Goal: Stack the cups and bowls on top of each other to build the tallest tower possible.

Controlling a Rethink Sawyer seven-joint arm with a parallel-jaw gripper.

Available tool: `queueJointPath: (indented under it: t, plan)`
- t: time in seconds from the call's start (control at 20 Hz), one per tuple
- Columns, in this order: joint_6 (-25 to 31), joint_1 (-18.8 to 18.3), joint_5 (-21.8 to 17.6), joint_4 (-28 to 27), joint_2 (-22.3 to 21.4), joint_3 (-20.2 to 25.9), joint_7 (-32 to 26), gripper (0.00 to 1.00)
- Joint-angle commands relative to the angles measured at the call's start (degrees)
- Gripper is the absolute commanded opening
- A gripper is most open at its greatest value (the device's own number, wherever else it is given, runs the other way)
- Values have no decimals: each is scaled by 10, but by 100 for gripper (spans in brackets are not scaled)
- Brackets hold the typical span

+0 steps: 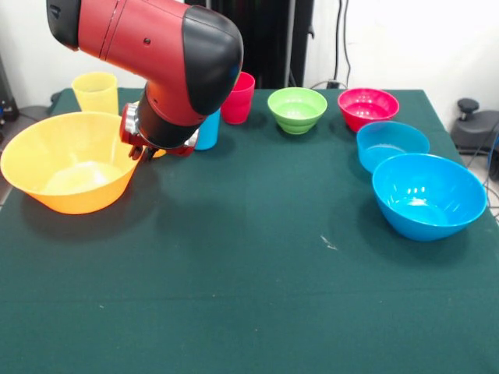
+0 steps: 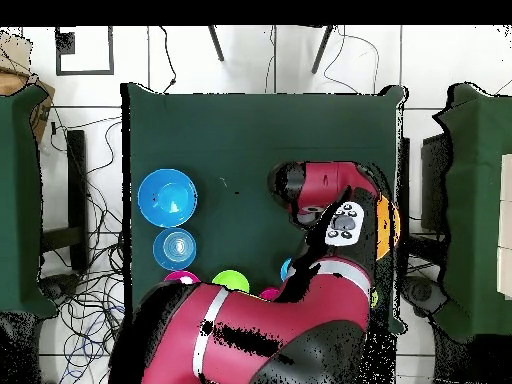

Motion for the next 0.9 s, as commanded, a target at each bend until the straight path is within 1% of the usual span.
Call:
queueJointPath:
  t: [0.05, 0.4, 0.65, 0.9]
  plan:
    - [-50, 1, -19, 28, -24, 75, -29, 0]
    - [-59, 13, -15, 53, -53, 69, -7, 0]
    - [-49, 15, -6, 74, -76, 75, -4, 0]
    - [-53, 21, -8, 73, -74, 74, 13, 0]
